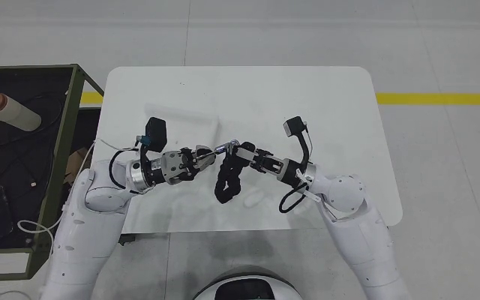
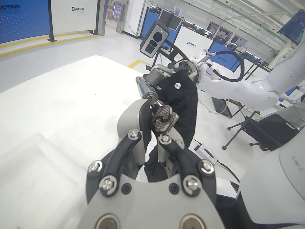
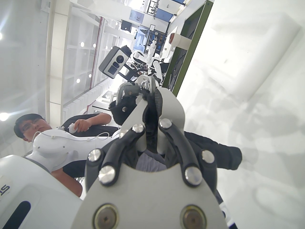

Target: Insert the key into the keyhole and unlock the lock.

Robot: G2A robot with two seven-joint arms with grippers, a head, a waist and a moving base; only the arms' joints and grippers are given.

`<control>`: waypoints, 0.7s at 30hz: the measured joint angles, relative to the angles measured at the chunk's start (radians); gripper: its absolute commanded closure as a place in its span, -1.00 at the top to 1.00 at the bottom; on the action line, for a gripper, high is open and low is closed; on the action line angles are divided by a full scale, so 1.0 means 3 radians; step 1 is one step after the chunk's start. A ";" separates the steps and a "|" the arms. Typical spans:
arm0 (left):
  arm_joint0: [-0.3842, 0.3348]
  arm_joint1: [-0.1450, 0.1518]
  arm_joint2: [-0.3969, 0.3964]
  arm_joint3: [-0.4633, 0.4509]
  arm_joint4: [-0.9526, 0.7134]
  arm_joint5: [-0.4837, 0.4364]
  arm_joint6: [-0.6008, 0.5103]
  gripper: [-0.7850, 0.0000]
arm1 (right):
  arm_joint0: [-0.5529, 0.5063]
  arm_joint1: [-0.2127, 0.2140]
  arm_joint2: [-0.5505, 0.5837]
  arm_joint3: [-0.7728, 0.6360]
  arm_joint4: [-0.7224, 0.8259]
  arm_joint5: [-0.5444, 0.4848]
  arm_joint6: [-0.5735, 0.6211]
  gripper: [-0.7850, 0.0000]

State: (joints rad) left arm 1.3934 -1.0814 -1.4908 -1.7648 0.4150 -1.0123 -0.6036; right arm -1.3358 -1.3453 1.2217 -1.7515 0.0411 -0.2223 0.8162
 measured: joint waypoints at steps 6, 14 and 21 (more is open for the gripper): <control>0.0025 0.0000 -0.0045 -0.0112 0.0159 0.0005 0.0088 -1.00 | 0.0000 0.0000 0.0000 0.0000 0.0000 0.0000 0.0000 -1.00; 0.0106 0.0026 -0.0101 -0.0429 0.1410 0.0000 0.0760 -1.00 | -0.0050 0.0018 -0.0040 -0.0088 -0.0150 0.0104 -0.0110 -1.00; 0.0129 0.0115 -0.0068 -0.0530 0.2594 0.0000 0.1521 -1.00 | -0.0042 0.0037 -0.0059 -0.0095 -0.0200 0.0158 -0.0140 -1.00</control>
State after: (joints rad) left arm 1.4321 -1.0469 -1.5111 -1.9239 1.1933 -1.0123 -0.1473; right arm -1.3483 -1.3341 1.2040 -1.7799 -0.0191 -0.1749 0.7743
